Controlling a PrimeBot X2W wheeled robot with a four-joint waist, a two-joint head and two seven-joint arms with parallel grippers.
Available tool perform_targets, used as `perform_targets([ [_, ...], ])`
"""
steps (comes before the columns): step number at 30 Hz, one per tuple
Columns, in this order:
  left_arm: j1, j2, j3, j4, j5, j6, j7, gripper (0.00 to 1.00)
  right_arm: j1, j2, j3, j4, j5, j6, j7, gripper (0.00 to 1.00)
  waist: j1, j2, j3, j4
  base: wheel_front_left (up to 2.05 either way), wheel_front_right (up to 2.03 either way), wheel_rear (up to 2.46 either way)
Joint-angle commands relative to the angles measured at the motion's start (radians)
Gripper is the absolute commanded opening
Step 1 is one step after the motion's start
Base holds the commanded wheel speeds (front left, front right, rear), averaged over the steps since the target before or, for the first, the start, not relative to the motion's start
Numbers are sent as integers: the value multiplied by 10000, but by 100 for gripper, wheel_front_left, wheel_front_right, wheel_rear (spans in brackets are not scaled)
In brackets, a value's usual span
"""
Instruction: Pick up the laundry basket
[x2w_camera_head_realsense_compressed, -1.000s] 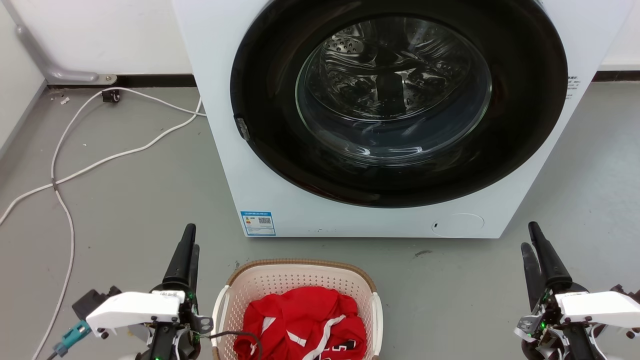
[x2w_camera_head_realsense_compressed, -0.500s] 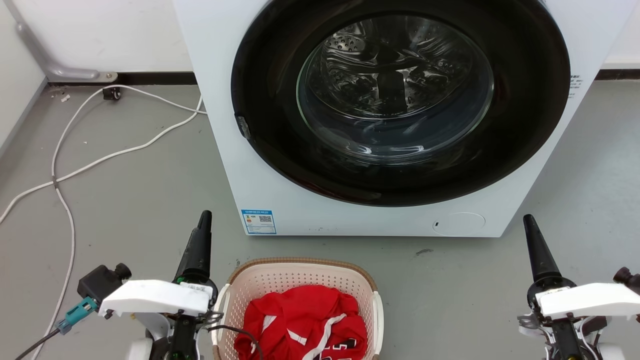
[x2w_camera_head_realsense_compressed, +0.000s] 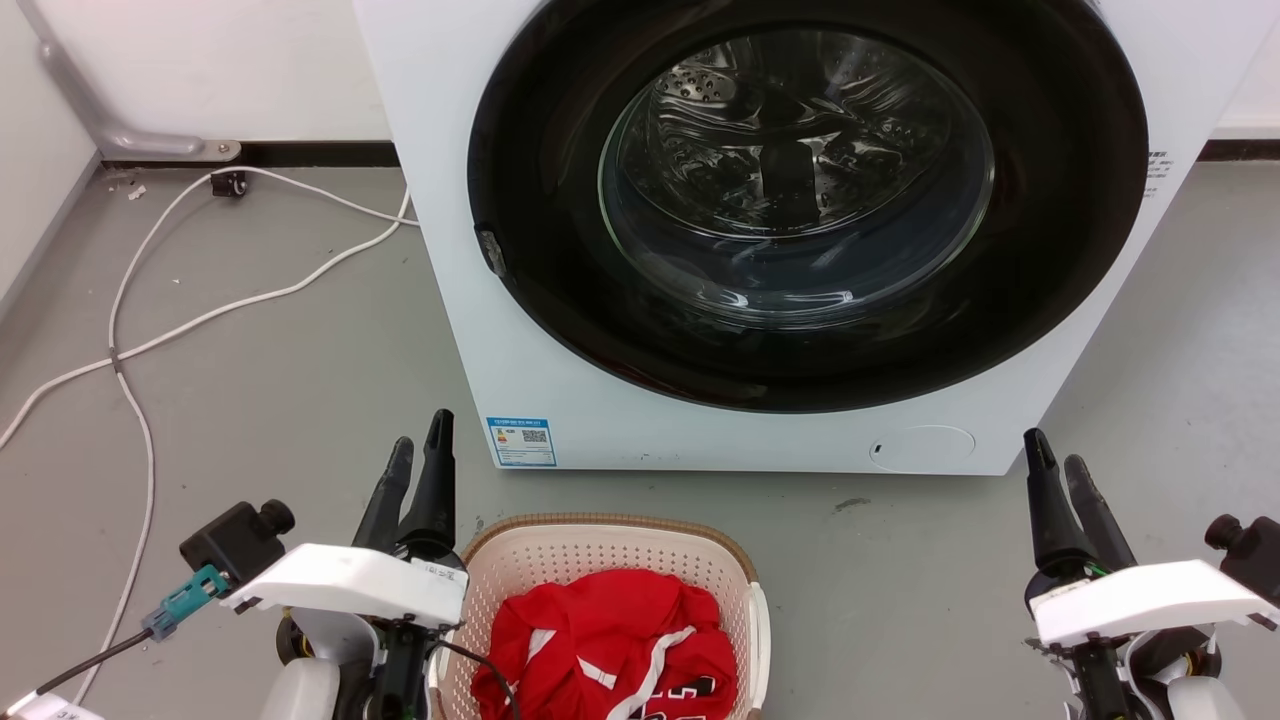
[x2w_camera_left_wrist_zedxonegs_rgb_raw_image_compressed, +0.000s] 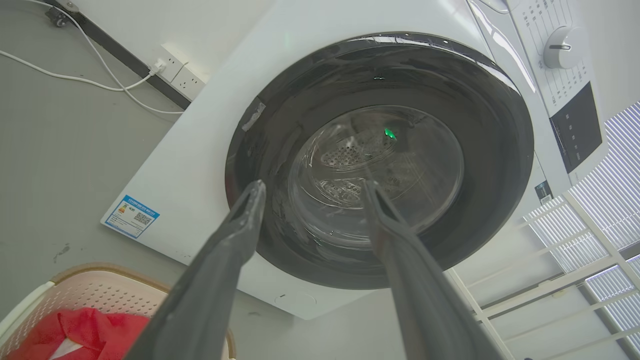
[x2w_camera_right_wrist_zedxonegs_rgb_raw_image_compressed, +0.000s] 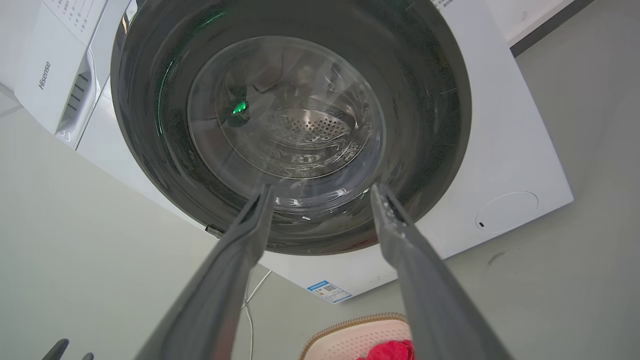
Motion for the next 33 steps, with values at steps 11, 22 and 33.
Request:
perform_targets([
  [11,-386,23,-317,97,1817,218,-428,100,-249,9,72,-57,-2420,0,-422,100,0,0,6,36,0,0,0],
  [22,-468,22,-480,306,3332,400,-730,100,-258,19,115,166,-4005,0,-724,100,0,0,20,58,0,0,0],
  [33,-432,20,-604,482,4850,514,-1030,100,-374,22,148,547,-5396,0,-1024,100,0,0,47,78,0,0,0],
])
